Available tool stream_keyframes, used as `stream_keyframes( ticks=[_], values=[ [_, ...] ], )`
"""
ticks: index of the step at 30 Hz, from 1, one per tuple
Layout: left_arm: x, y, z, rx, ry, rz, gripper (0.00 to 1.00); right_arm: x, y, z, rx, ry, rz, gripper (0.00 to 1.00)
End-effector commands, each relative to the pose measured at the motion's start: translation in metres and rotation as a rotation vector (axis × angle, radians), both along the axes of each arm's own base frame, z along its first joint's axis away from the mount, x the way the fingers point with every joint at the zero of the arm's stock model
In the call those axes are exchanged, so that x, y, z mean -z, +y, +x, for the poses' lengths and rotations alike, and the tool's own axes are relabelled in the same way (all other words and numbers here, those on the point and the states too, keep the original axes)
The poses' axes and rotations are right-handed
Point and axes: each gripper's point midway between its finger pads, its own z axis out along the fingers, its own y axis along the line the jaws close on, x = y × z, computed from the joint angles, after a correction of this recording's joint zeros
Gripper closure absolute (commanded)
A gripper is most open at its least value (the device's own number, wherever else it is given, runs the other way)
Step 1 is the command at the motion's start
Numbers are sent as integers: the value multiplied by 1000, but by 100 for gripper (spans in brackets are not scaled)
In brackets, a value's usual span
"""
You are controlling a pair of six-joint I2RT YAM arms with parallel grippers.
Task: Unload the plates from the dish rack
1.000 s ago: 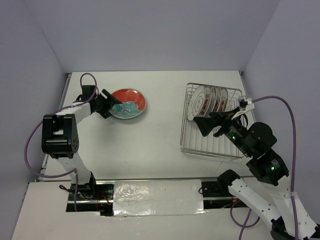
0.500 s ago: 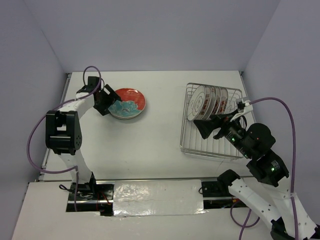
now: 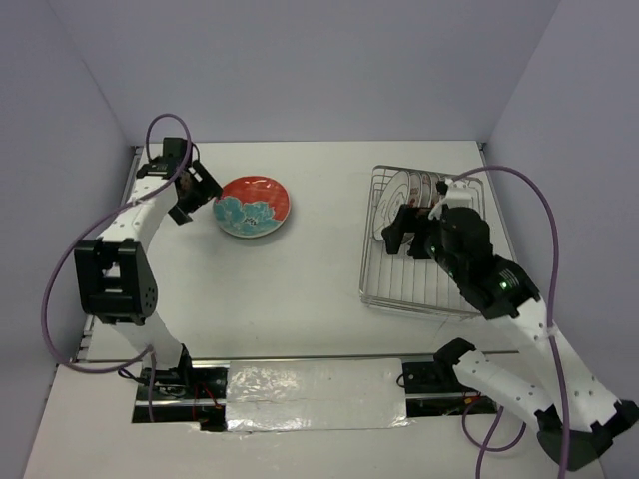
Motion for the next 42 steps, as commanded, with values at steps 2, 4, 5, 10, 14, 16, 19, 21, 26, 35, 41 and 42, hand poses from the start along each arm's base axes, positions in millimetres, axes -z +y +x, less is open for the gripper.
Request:
stream_keyframes(
  ticks=[2, 4, 5, 10, 14, 16, 19, 21, 26, 35, 41, 42],
  values=[
    [-87, -13, -23, 185, -205, 112, 1, -8, -45, 28, 293, 6, -113, 1],
    [-100, -32, -49, 304, -231, 186, 1, -13, -68, 38, 393, -6, -178, 7],
    [-89, -29, -66, 325, -190, 252, 0, -8, -82, 47, 427, 14, -213, 15],
    [-69, -47, -134, 466, -200, 314, 0, 8, -89, 78, 366, 92, -236, 64],
    [-60, -37, -162, 489, -219, 347, 1, 7, -137, 81, 573, 121, -362, 62],
    [-63, -37, -163, 485, -254, 349, 0, 8, -147, 85, 597, 116, -374, 61],
    [-67, -49, -163, 531, -302, 309, 1, 16, -157, 95, 599, 140, -392, 61],
    [-61, -52, -164, 553, -276, 302, 0, 26, -158, 103, 590, 172, -412, 61],
    [-57, -58, -162, 585, -256, 295, 0, 38, -159, 119, 572, 169, -396, 61],
    [-61, -59, -163, 585, -280, 291, 0, 67, -160, 141, 531, 200, -414, 61],
    [-60, -60, -163, 590, -280, 289, 1, 86, -167, 146, 563, 241, -448, 74],
    [-60, -60, -163, 593, -280, 289, 0, 85, -171, 145, 587, 245, -457, 75]
  ],
)
